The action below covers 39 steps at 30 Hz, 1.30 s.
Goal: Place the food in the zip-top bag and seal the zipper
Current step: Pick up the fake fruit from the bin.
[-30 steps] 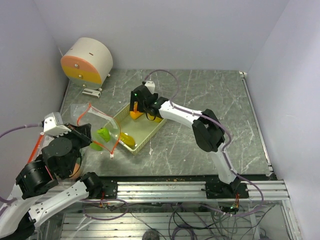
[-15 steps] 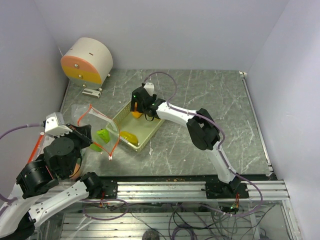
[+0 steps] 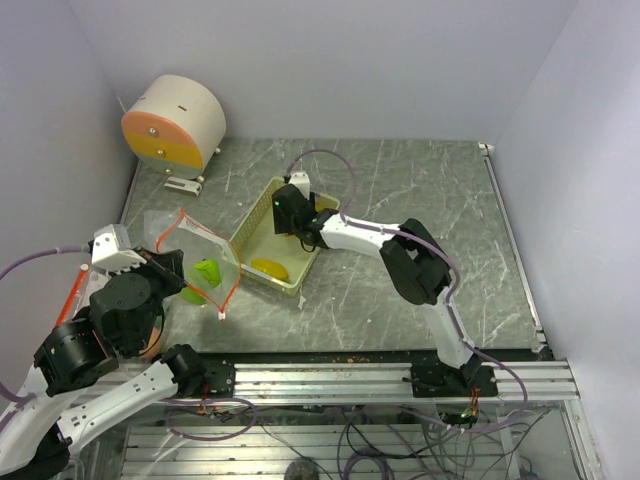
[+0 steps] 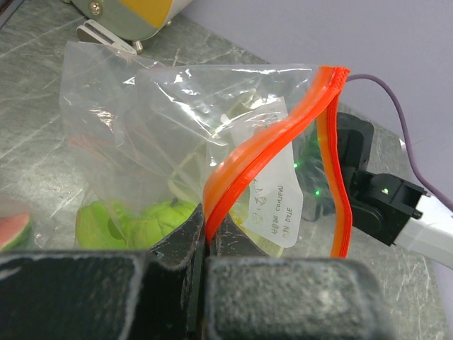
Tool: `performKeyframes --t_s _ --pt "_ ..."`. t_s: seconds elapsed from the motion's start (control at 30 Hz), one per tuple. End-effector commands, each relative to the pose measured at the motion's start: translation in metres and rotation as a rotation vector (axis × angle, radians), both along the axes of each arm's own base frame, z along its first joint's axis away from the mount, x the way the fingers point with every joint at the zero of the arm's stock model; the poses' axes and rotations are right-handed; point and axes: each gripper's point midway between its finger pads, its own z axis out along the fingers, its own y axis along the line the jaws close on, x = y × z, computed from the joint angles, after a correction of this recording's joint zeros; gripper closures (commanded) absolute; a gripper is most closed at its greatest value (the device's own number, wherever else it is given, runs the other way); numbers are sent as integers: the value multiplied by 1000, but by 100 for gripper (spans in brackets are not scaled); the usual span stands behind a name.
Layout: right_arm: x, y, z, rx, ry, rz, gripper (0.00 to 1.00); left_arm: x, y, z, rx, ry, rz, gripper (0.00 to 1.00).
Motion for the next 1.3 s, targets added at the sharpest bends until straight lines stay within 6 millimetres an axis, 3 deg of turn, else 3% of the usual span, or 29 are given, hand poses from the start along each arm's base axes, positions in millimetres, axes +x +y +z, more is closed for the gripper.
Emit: performKeyframes --t_s 0.0,0.13,0.27,0.33,0.4,0.53,0.7,0.9,1.13,1.27 --pt "-25 -23 -4 -77 30 58 43 1 2 7 -18 -13 13 93" --pt "-56 -17 17 -10 16 189 43 1 2 5 -16 -7 15 93" --pt "-65 -11 39 -4 5 257 20 0 1 4 -22 -11 13 93" --pt "-60 -10 43 -20 -1 251 8 1 0 4 -26 -15 10 93" --pt "-53 -9 49 -38 -10 234 2 1 -1 4 -31 -14 5 93" --pt "-41 -7 24 -108 37 187 2 0 -2 3 -34 -8 -2 93" --pt "-31 -21 0 -199 67 81 4 -2 1 4 -40 -12 0 93" --pt "-28 -44 4 -243 53 -41 7 -2 3 2 -31 -6 8 93" --pt "-27 -29 -20 -205 67 48 9 -1 -1 0 -34 -2 -1 93" --pt "-20 -23 -30 -197 50 71 18 -2 1 0 -32 2 4 93"
